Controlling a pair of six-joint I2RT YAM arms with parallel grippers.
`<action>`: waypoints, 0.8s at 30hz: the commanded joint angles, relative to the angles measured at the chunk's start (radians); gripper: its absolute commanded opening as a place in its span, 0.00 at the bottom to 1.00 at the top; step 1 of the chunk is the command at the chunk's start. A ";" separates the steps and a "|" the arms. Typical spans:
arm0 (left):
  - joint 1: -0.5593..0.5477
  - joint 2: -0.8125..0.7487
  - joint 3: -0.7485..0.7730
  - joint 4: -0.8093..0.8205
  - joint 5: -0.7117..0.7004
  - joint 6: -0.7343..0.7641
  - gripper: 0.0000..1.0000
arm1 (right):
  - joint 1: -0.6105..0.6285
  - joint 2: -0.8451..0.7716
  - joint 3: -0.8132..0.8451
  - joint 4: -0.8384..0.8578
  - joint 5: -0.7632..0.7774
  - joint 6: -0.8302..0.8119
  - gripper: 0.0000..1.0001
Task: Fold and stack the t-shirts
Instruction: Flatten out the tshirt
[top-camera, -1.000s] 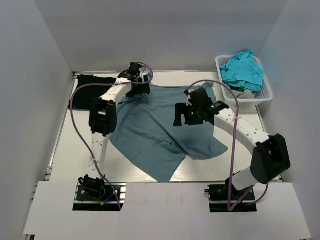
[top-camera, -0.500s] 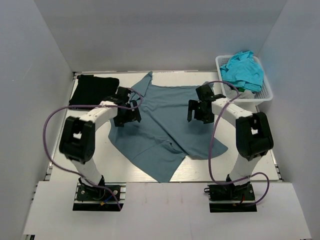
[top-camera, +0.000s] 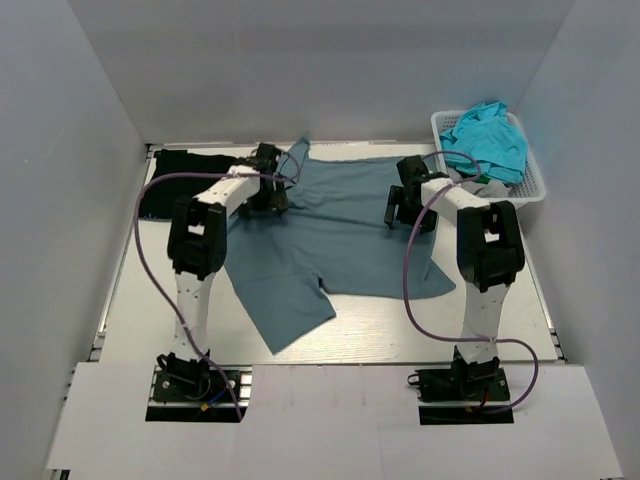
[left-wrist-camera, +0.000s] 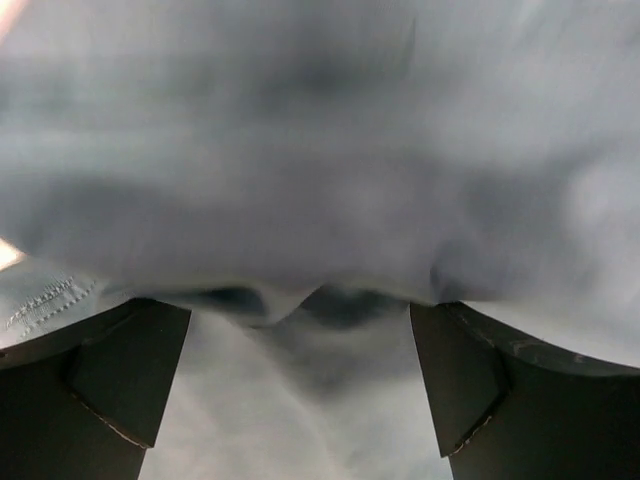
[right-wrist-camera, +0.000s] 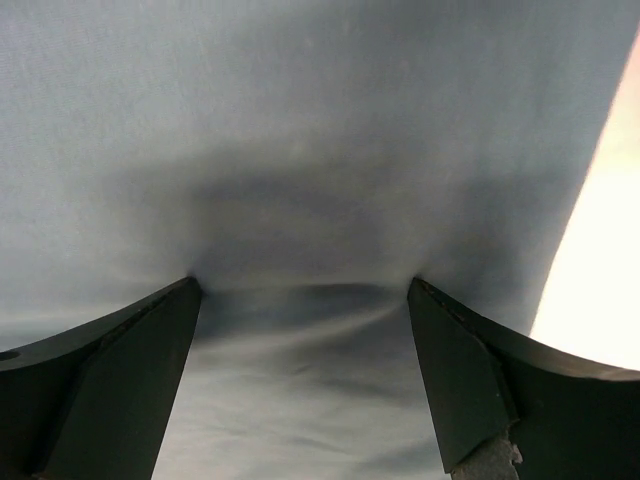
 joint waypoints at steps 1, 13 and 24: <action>0.016 0.154 0.163 -0.071 -0.215 0.110 1.00 | -0.024 0.045 0.081 -0.040 0.069 -0.050 0.90; 0.005 -0.330 -0.180 0.049 0.112 0.074 1.00 | 0.021 -0.351 -0.077 0.047 -0.175 -0.122 0.90; -0.024 -0.852 -0.735 -0.082 0.318 -0.133 1.00 | -0.077 -0.754 -0.526 -0.095 0.023 0.229 0.90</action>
